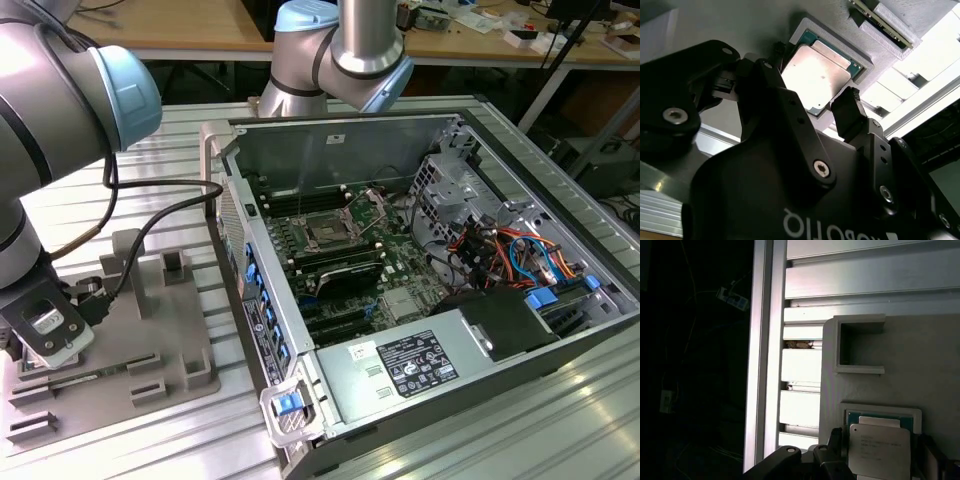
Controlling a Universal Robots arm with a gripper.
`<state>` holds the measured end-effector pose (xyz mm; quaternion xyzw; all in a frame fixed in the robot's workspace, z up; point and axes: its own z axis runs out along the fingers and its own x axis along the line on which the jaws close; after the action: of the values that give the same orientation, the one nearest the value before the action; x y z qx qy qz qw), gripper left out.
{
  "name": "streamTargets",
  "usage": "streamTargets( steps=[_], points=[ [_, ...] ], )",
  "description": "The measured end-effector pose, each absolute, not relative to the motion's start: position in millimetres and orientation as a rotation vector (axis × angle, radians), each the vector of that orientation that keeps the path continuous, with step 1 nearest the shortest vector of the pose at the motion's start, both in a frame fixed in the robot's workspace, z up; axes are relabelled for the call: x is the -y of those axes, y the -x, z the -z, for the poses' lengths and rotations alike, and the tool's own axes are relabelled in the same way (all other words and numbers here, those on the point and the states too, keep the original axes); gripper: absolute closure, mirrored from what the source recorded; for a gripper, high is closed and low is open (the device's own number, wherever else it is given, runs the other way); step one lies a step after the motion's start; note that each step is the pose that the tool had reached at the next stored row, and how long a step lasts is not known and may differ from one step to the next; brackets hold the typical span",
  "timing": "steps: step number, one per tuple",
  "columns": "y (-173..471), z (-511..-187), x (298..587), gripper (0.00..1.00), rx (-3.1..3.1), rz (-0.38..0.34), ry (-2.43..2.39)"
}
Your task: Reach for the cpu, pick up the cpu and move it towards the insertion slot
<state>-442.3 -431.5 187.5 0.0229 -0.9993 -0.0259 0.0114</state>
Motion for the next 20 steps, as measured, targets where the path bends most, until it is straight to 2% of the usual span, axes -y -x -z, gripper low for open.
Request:
streamTargets(
  steps=[10, 11, 20],
  points=[
    [442.3, -187.3, 431.5, 0.35, 3.117, 0.081, -0.071],
    [442.3, -187.3, 431.5, 0.43, 3.117, 0.081, -0.071],
    [442.2, -187.2, 431.5, 0.45, 3.117, 0.081, -0.071]
  ],
)
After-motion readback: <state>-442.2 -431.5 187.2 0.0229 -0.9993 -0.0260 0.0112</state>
